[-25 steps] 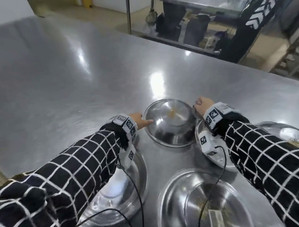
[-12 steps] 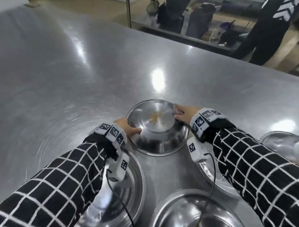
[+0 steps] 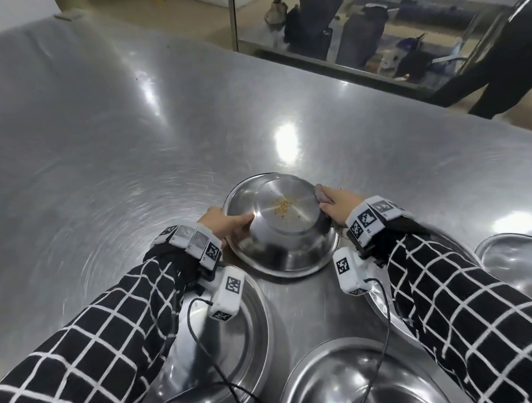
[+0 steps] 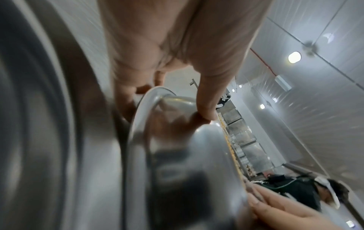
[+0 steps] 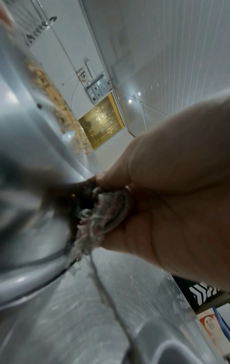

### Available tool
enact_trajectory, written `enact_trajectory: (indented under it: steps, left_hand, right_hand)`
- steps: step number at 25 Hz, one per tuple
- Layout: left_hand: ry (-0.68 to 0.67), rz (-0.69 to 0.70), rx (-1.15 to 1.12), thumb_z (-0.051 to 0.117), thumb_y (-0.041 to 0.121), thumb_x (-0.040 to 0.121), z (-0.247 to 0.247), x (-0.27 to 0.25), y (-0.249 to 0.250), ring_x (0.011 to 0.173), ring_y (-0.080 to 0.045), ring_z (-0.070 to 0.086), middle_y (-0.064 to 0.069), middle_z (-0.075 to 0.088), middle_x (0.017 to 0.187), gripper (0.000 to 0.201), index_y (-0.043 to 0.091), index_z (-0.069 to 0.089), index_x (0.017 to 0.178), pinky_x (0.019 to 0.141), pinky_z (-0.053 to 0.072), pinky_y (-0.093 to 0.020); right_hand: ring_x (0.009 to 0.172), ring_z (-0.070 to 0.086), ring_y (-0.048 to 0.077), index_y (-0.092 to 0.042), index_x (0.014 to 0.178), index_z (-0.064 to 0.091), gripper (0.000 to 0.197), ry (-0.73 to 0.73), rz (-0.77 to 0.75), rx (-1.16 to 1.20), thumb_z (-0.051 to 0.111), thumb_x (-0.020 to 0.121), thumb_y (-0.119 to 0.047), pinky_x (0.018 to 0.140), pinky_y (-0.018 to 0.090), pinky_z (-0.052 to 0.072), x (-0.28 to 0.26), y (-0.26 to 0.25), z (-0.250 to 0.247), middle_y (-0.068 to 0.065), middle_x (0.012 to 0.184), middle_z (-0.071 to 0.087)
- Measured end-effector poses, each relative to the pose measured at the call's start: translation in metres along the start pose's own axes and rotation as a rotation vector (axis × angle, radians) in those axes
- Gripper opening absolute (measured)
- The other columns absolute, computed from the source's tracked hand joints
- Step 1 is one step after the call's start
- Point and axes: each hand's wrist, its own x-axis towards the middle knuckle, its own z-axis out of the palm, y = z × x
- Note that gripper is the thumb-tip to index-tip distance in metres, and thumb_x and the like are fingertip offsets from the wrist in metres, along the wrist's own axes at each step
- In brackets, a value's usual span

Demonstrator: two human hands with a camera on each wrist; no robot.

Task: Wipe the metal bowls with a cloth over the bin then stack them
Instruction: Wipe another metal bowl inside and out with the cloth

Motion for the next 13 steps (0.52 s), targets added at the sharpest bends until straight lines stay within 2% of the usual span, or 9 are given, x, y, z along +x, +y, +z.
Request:
enact_trajectory:
  steps: [2, 3, 4, 5, 6, 7, 10, 13]
  left_hand:
    - [0.003, -0.011, -0.194, 0.096, 0.050, 0.030, -0.003, 0.017, -0.006, 0.098, -0.040, 0.066, -0.020, 0.062, 0.114, 0.112, 0.014, 0.043, 0.121, 0.081, 0.054, -0.060]
    - [0.008, 0.008, -0.262, 0.098, 0.048, 0.024, -0.006, 0.023, -0.006, 0.100, -0.041, 0.065, -0.020, 0.060, 0.119, 0.118, 0.019, 0.040, 0.123, 0.081, 0.053, -0.061]
    - [0.010, 0.036, -0.315, 0.098, 0.048, 0.021, -0.011, 0.024, -0.003, 0.103, -0.040, 0.064, -0.019, 0.058, 0.122, 0.123, 0.023, 0.038, 0.127, 0.082, 0.052, -0.061]
    - [0.021, 0.068, -0.336, 0.097, 0.050, 0.019, -0.016, 0.020, 0.003, 0.104, -0.038, 0.064, -0.018, 0.058, 0.123, 0.129, 0.025, 0.037, 0.130, 0.084, 0.052, -0.060]
    - [0.025, 0.107, -0.375, 0.096, 0.052, 0.016, -0.021, 0.004, 0.013, 0.105, -0.037, 0.063, -0.016, 0.058, 0.123, 0.134, 0.025, 0.037, 0.133, 0.086, 0.052, -0.058]
    - [0.034, 0.127, -0.405, 0.095, 0.053, 0.014, -0.024, -0.001, 0.017, 0.105, -0.036, 0.064, -0.016, 0.059, 0.123, 0.136, 0.022, 0.038, 0.134, 0.087, 0.052, -0.057]
    - [0.029, 0.191, -0.473, 0.095, 0.051, 0.016, -0.037, -0.037, 0.032, 0.106, -0.038, 0.063, -0.018, 0.060, 0.123, 0.133, 0.012, 0.043, 0.132, 0.087, 0.052, -0.058]
    - [0.001, 0.262, -0.478, 0.095, 0.053, 0.023, -0.050, -0.067, 0.042, 0.108, -0.039, 0.062, -0.020, 0.060, 0.124, 0.130, 0.007, 0.045, 0.134, 0.091, 0.050, -0.057]
  right_hand:
    - [0.083, 0.053, 0.024, -0.019, 0.091, 0.040, 0.014, 0.058, -0.002, 0.042, 0.033, 0.102, -0.012, 0.071, 0.028, 0.041, -0.004, -0.004, 0.002, 0.016, 0.099, 0.055]
    - [0.081, 0.055, 0.023, -0.022, 0.089, 0.041, 0.016, 0.075, 0.004, 0.075, 0.034, 0.102, -0.015, 0.071, 0.029, 0.043, -0.005, -0.005, 0.003, 0.015, 0.099, 0.058]
    - [0.087, 0.058, 0.024, -0.026, 0.096, 0.046, 0.015, 0.081, 0.012, 0.107, 0.035, 0.102, -0.018, 0.073, 0.028, 0.043, -0.006, -0.006, 0.006, 0.012, 0.104, 0.060]
    - [0.099, 0.060, 0.027, -0.029, 0.114, 0.050, 0.020, 0.095, 0.017, 0.147, 0.036, 0.102, -0.021, 0.078, 0.025, 0.040, -0.009, -0.008, 0.007, 0.011, 0.113, 0.060]
    - [0.111, 0.057, 0.029, -0.032, 0.133, 0.044, 0.032, 0.118, 0.030, 0.192, 0.037, 0.102, -0.024, 0.084, 0.024, 0.037, -0.011, -0.011, 0.009, 0.010, 0.122, 0.058]
    - [0.117, 0.054, 0.030, -0.031, 0.142, 0.036, 0.040, 0.156, 0.041, 0.242, 0.037, 0.102, -0.026, 0.089, 0.025, 0.036, -0.014, -0.014, 0.010, 0.010, 0.129, 0.056]
    - [0.121, 0.051, 0.031, -0.026, 0.141, 0.037, 0.039, 0.304, 0.021, 0.380, 0.035, 0.102, -0.025, 0.100, 0.032, 0.037, -0.031, -0.028, 0.005, 0.008, 0.137, 0.053]
    - [0.130, 0.044, 0.023, -0.033, 0.145, 0.036, 0.043, 0.405, 0.036, 0.539, 0.035, 0.102, -0.032, 0.103, 0.026, 0.032, -0.056, -0.039, -0.004, -0.002, 0.144, 0.046]
